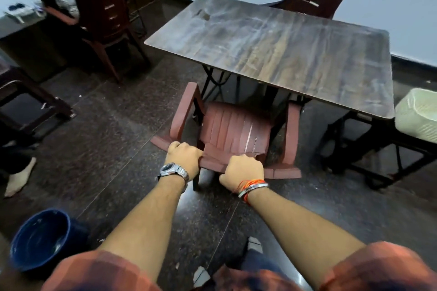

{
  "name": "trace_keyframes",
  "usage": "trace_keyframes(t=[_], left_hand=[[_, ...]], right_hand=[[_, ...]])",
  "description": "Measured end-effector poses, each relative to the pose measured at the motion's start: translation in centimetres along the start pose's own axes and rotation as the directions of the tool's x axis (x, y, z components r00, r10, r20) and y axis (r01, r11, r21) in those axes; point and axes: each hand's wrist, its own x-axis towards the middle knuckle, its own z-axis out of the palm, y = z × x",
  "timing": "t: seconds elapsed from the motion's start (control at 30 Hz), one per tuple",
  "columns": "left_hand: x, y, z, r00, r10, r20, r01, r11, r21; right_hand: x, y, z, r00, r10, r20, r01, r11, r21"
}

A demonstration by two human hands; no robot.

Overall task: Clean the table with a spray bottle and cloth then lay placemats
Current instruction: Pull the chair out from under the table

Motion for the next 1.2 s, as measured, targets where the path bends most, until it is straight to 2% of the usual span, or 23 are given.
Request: trace_keyframes(t=[0.43,0.83,1.2], left_hand=[[3.7,-3.1,-0.5,0.996,0.055,-0.066,-0.052,0.997,0.050],[12.1,-2.9,-1.8,0.984,0.163,-0.077,-0.165,0.986,-0.014],[18.5,-4.2,-3.9,0.977,0.205,-0.054,-0.205,0.979,-0.012]], right_hand=[[3.5,-2.7,-0.4,0.994,0.106,-0.005,-0.106,0.994,0.040],[10.9,-0.6,-1.9,0.982,0.186,-0.025,-0.186,0.982,-0.037],[17.9,-0.1,-2.7,0.971,0.229,-0.064,-0.235,0.967,-0.095]])
